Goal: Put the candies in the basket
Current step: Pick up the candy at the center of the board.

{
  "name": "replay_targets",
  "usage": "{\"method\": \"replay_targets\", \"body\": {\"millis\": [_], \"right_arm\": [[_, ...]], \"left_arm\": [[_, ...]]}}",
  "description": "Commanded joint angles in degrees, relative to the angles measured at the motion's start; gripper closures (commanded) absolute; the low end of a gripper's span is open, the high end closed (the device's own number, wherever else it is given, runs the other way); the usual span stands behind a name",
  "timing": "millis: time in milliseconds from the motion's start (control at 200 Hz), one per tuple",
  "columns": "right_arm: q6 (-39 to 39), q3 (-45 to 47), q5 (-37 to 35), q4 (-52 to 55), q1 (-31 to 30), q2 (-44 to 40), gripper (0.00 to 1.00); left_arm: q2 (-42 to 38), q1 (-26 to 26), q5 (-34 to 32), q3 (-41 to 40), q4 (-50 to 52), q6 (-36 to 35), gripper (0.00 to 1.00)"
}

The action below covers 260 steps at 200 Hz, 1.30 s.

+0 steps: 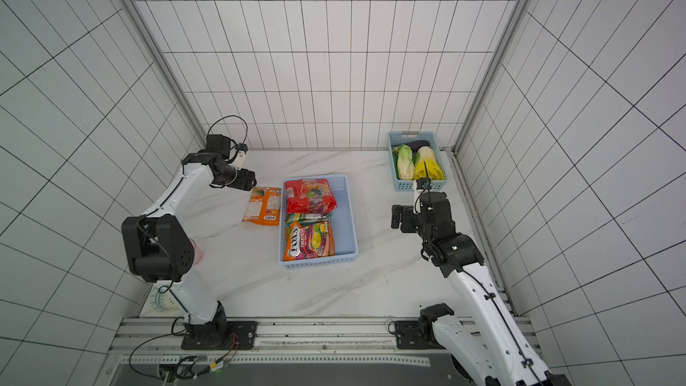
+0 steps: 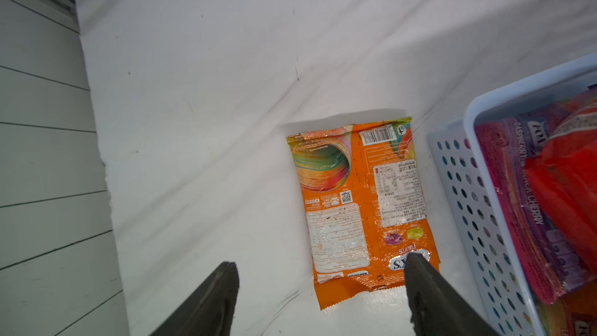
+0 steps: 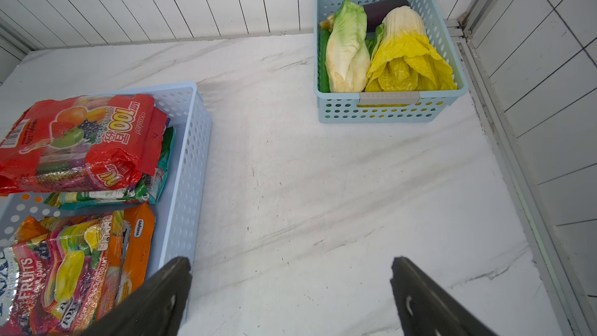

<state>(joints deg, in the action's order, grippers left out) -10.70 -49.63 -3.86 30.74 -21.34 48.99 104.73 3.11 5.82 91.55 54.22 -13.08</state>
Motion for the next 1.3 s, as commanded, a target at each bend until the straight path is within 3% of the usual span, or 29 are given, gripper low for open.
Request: {"method": "replay_targets", "body": {"millis": [0, 365, 545, 690, 870, 1079, 1294], "right_arm": [[0.2, 0.1, 0.2, -0.9, 0.4, 0.0, 0.01], [0.2, -0.7, 0.9, -0.3, 0.4, 0.6, 0.01], [0.1, -0.4, 1.7, -0.7, 0.4, 0.8, 0.01], [0.2, -0.4, 0.7, -0.6, 0.4, 0.8, 0.01], [0.2, -1.1, 1.3, 0.0, 0.4, 1.6, 0.01], [-0.5, -2.2, 2.5, 0.5, 0.4, 2.6, 0.01], [-0.2, -3.7, 1.6, 2.8, 0.4, 0.9, 0.01]], "left_arm": [[4.3, 3.1, 8.3, 2.7, 3.4, 4.0, 0.21], [16.8, 4.5, 14.1, 2.9, 1.4, 5.9, 0.19], [22.3, 4.4, 14.8, 4.1, 0.9, 7.1, 0.25], [24.3, 4.6, 13.6, 4.0, 0.7, 8.2, 0.44], [20.3, 5.8, 14.1, 2.3, 0.1, 8.2, 1.00], [9.3, 5.8, 15.4, -1.2, -1.0, 5.8, 1.00], [-1.2, 4.4, 16.8, 0.2, 4.5, -0.8, 1.00]]}}
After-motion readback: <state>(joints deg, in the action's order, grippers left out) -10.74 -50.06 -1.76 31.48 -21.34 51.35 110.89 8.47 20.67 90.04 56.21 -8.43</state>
